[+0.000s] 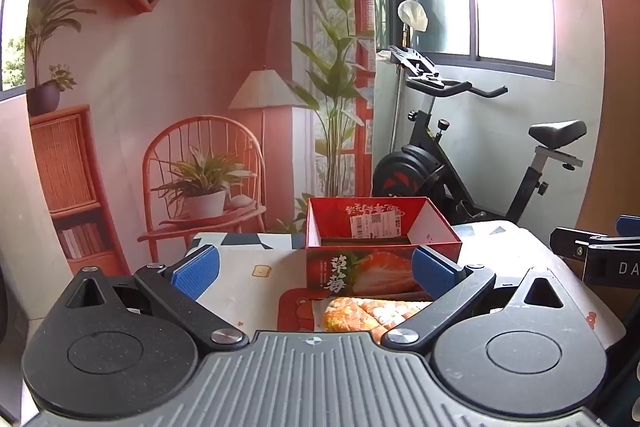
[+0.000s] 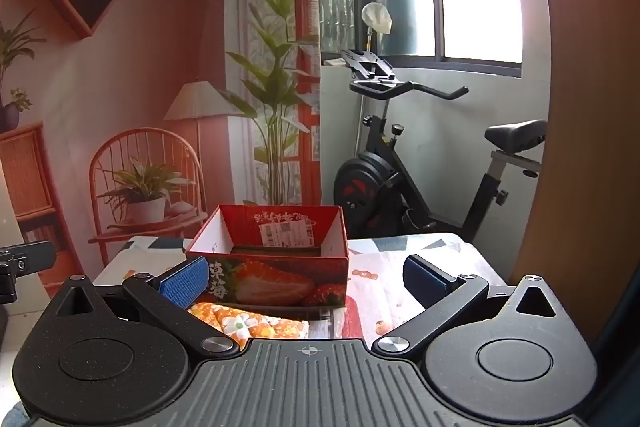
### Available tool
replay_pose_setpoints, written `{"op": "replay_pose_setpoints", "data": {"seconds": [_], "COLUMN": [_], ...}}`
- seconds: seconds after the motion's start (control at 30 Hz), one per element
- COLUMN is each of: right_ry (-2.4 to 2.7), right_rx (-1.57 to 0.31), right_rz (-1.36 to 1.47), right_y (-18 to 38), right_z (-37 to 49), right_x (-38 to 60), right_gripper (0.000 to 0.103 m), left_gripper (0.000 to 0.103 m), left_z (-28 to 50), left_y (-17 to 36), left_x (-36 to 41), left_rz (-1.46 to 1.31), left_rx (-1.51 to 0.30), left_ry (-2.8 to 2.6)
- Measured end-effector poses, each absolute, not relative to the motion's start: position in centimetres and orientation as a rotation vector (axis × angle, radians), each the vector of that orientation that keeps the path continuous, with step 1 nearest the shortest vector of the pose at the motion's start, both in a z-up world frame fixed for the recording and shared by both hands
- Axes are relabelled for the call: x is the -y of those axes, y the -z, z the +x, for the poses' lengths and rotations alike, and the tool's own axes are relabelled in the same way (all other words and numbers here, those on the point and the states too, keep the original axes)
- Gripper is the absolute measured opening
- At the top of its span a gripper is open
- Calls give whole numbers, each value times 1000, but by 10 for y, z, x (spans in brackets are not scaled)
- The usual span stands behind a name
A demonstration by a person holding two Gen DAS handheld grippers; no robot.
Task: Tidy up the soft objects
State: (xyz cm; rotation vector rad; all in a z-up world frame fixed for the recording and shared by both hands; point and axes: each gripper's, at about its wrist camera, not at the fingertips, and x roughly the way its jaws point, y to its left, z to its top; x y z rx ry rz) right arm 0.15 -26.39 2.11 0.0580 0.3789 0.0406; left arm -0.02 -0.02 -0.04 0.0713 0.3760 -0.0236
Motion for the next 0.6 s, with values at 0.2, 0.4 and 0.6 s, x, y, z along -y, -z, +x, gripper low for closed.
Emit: {"op": "replay_pose_setpoints", "data": {"seconds": [0.2,0.4,0.6], "right_ry": [-41,-39,-36], "right_rx": [-378,-390,-389], "right_rz": [49,59,58], "right_y": [-20,-21,-21], "right_z": [0,3,2], "right_x": [264,266,265], "right_gripper": [103,103,103], "left_gripper": [103,103,103], "left_z": [4,-1,-3], "left_y": [3,2,2], "left_x": [5,3,1], "left_rz": [70,70,60], "left_rx": [-386,-365,-366], "left_ry": [0,-5,-12]}}
